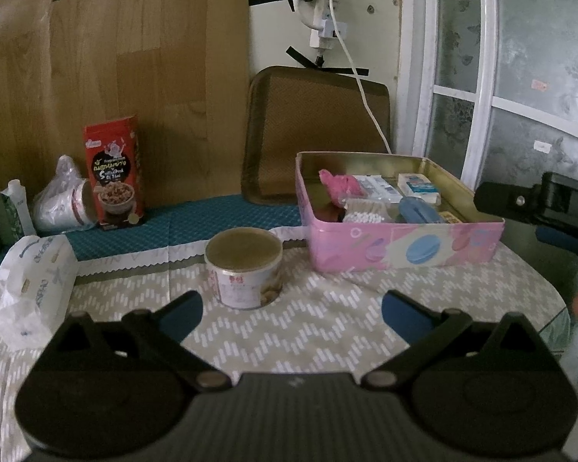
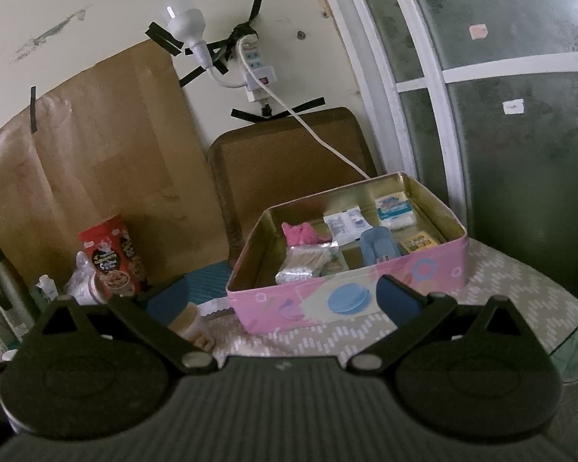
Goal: Organize soft objects
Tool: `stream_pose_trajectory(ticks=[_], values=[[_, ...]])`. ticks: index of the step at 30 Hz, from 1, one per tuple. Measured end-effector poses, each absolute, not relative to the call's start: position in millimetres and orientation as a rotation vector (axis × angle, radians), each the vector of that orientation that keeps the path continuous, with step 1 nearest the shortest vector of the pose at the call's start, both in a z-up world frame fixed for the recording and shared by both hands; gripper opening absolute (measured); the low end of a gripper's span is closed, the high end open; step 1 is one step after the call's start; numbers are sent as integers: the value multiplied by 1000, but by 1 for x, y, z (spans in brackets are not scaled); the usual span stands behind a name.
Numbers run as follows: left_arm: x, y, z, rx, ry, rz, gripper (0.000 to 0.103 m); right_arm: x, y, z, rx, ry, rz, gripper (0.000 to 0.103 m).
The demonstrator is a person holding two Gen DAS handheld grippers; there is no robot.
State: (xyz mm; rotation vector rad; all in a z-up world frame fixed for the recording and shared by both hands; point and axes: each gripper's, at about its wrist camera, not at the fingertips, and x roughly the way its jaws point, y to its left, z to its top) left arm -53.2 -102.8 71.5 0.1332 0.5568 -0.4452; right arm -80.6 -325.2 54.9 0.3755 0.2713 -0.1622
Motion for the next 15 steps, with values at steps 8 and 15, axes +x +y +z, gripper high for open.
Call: stream_pose_trajectory(ticks=[8, 15], values=[[-52, -109, 76, 139, 549, -442, 103, -84, -332, 54, 371, 253, -173, 103], [-53, -112, 77, 152, 551, -439, 103, -81, -333, 57, 363, 253, -163, 103]])
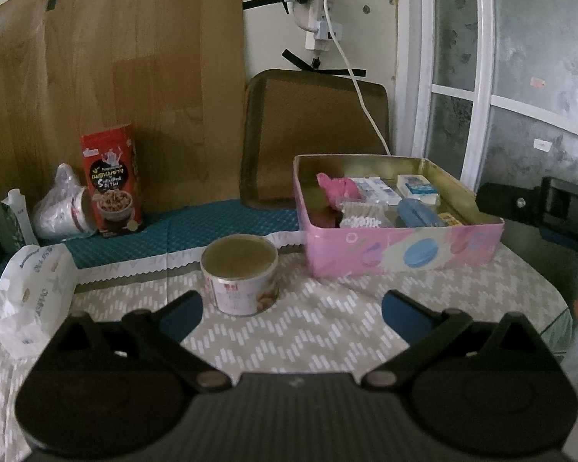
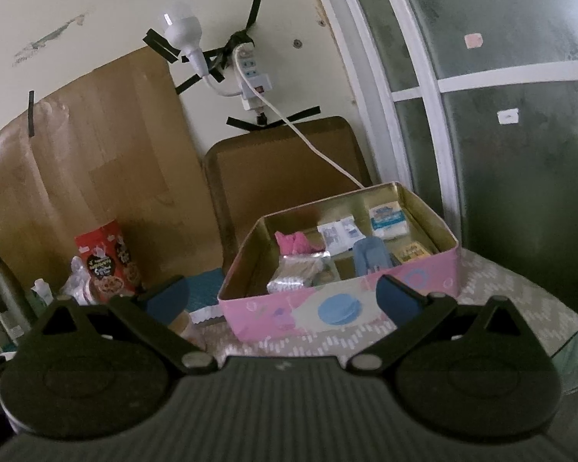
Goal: Organize soft objects
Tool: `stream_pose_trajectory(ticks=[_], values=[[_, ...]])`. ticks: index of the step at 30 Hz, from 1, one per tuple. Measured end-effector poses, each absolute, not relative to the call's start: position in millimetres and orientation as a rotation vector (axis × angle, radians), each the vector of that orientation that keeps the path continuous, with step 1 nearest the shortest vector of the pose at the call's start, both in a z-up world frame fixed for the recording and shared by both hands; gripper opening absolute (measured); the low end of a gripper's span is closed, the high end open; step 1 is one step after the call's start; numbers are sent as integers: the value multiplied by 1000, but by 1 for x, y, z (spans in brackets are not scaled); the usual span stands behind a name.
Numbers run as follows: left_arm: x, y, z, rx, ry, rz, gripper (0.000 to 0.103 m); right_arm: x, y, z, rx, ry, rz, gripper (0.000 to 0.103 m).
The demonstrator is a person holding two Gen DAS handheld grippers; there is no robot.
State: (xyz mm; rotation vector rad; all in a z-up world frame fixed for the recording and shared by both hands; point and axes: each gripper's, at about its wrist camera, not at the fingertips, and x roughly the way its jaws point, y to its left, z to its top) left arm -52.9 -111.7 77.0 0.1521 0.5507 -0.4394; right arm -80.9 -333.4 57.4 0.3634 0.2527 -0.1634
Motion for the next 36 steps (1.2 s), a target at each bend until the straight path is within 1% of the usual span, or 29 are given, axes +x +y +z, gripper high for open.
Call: stream_pose_trajectory(ticks=[36], values=[[-59, -110, 81, 144, 537, -453, 103, -88, -330, 59, 363, 250, -154, 103]])
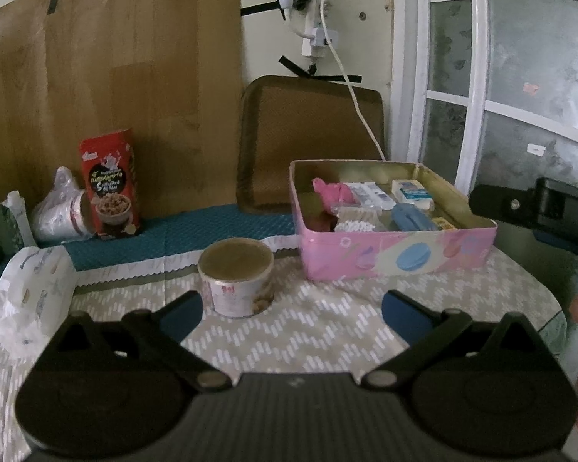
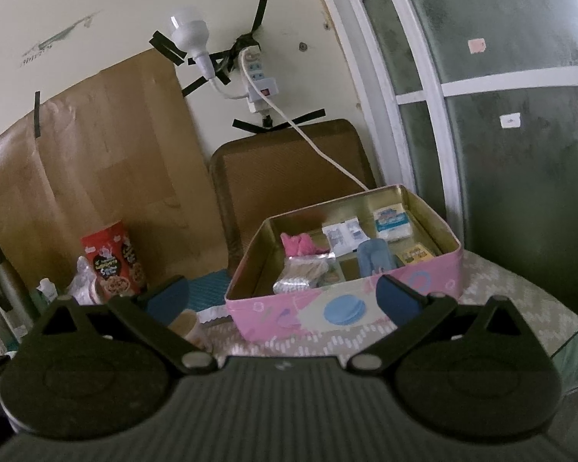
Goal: Organize soft objects
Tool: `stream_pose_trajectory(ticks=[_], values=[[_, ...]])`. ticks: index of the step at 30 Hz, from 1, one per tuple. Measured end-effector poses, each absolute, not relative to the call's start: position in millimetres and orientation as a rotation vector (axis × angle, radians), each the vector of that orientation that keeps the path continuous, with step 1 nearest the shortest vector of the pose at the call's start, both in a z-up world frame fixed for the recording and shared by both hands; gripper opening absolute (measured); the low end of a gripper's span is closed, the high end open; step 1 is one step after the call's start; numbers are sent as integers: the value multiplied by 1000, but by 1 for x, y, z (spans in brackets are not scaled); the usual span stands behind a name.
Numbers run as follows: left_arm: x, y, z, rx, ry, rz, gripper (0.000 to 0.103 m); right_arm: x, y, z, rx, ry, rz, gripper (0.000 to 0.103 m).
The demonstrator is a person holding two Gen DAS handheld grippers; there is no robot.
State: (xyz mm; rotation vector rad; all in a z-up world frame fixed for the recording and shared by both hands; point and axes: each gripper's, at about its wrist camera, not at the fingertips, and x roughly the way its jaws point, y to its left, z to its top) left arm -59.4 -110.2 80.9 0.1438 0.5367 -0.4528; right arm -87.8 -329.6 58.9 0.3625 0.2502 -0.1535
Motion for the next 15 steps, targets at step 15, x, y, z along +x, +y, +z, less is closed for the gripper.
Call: stream_pose_trajectory(ticks=[15], values=[[-59, -113, 79, 161, 538, -444, 103, -84, -334, 51, 370, 271, -139, 103]])
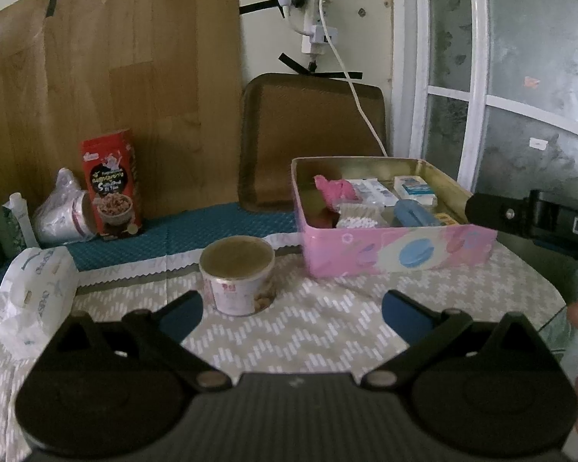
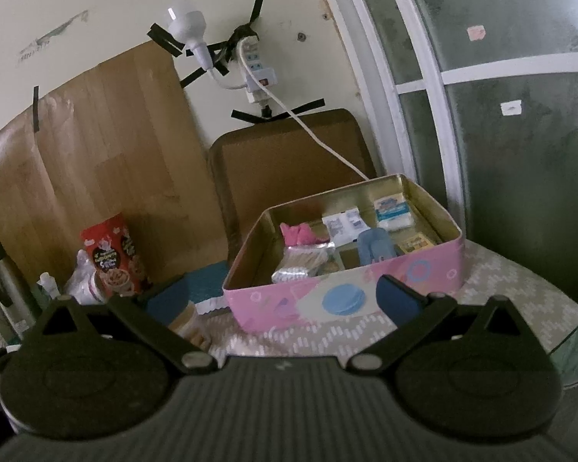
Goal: Organize soft objects
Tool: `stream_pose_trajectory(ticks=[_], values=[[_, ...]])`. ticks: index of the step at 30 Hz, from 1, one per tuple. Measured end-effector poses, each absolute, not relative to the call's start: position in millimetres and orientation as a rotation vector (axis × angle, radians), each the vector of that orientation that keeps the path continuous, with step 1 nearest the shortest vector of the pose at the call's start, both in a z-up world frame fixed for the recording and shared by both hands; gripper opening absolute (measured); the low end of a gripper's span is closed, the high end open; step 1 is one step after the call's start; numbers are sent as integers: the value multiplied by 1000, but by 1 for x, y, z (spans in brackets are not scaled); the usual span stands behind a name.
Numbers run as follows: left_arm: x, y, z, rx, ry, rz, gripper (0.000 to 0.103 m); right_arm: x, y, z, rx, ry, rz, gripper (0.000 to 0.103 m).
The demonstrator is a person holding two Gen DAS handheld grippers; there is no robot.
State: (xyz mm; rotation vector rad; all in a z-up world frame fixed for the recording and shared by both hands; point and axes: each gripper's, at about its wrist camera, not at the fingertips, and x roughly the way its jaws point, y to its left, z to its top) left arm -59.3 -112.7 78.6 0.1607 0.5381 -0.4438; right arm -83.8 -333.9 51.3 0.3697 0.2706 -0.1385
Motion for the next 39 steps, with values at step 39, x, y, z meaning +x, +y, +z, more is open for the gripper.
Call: stream_pose_trajectory(ticks=[39], values=[[-45, -196, 69, 343, 562, -359, 103, -95, -392, 17, 513, 267, -118, 101]])
